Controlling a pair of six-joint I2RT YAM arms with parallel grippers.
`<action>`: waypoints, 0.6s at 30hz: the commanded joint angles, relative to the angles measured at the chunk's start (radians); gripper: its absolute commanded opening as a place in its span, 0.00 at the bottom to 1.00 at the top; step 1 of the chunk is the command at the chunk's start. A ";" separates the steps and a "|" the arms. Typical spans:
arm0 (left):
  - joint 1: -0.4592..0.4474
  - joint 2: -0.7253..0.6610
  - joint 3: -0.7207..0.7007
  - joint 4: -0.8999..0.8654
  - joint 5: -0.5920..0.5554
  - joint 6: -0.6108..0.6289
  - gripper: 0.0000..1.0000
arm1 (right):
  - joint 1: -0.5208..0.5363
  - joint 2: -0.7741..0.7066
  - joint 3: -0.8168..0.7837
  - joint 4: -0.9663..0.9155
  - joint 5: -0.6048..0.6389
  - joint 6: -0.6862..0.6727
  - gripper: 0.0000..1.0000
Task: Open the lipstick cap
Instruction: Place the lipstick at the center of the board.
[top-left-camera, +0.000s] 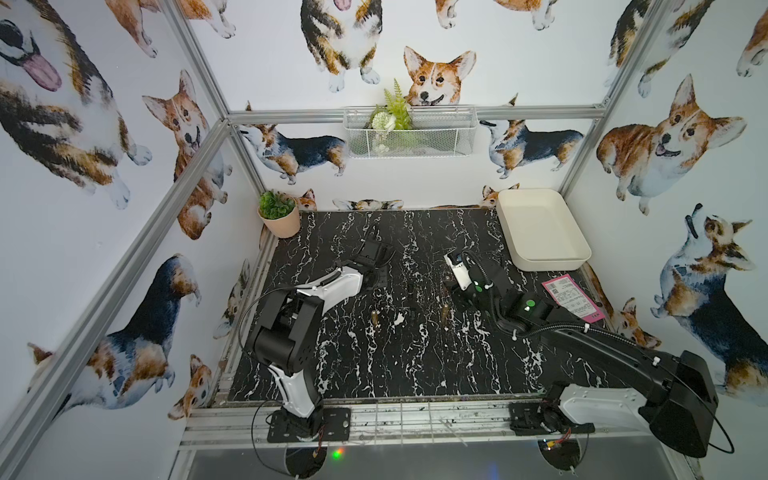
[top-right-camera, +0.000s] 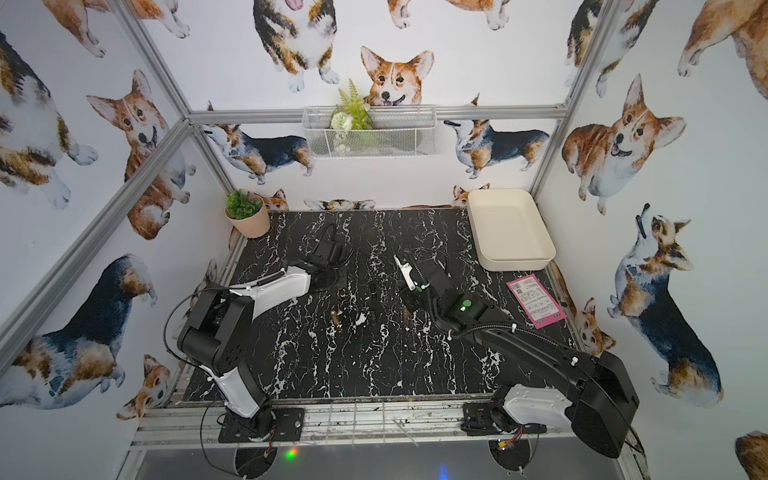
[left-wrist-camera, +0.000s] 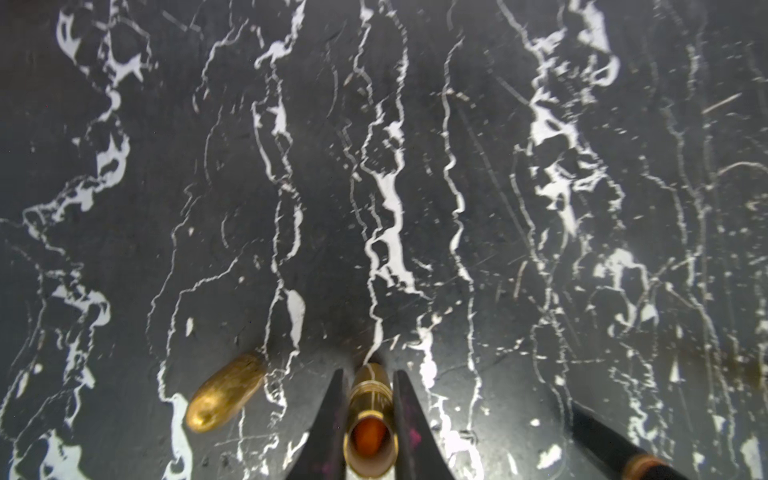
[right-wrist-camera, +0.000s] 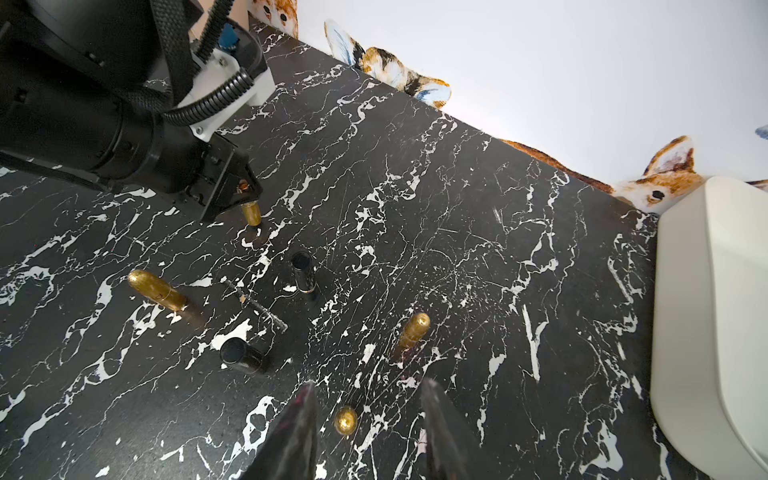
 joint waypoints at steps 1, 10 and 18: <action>-0.004 0.021 0.019 0.059 -0.034 0.018 0.12 | 0.001 -0.002 0.007 0.017 0.009 -0.004 0.44; -0.017 0.033 0.012 0.052 -0.053 0.015 0.17 | 0.001 0.004 0.001 0.021 0.009 -0.004 0.44; -0.021 0.036 0.001 0.047 -0.052 0.004 0.19 | 0.001 0.009 0.001 0.025 0.008 -0.003 0.44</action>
